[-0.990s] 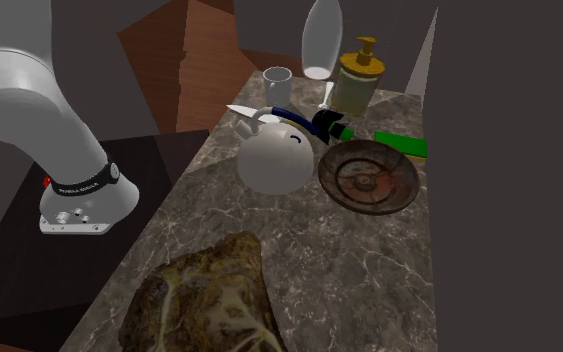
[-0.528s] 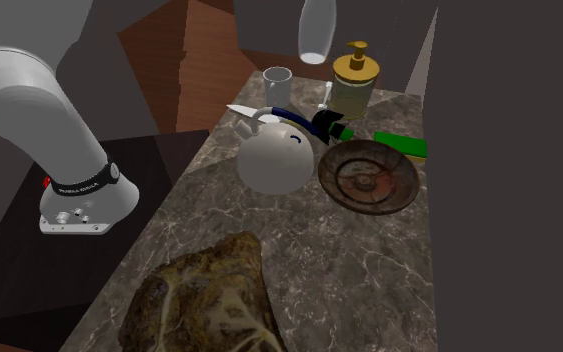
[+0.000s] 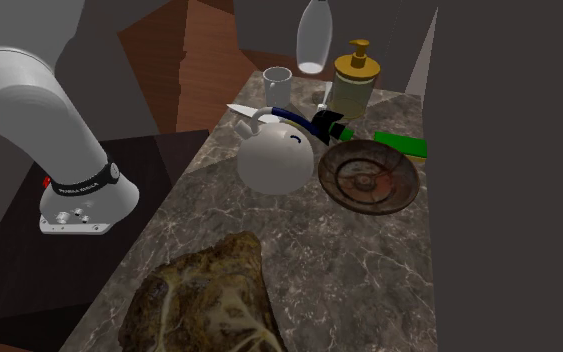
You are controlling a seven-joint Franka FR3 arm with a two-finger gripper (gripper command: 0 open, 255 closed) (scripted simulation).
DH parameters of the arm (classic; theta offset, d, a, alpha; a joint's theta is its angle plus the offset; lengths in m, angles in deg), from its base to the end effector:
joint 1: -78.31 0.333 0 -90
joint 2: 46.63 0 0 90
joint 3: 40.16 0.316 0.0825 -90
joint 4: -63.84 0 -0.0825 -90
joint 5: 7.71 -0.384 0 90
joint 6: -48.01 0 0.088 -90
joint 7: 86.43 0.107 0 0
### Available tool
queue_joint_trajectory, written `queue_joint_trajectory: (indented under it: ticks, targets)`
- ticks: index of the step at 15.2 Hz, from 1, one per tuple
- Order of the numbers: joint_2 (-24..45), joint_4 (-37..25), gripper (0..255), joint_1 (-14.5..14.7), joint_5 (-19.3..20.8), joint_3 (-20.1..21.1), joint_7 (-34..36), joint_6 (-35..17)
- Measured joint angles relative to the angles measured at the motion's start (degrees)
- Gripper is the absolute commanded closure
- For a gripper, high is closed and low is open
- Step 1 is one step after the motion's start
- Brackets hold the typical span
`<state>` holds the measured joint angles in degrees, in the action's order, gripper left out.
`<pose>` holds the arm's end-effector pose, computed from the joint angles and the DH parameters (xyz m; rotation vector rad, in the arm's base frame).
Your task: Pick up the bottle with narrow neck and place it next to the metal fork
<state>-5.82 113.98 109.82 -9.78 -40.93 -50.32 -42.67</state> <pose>0.6336 0.3857 0.4870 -3.1180 0.1420 0.0296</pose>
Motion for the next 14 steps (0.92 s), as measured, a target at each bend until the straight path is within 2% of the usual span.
queue_joint_trajectory:
  ticks: [7, 14]
  targets:
    - [-1.96, 8.72, 255, 0.06, -0.01, -0.03, -0.21, -6.75]
    - [-2.17, 10.94, 255, 0.10, -0.02, -0.03, -0.25, -8.80]
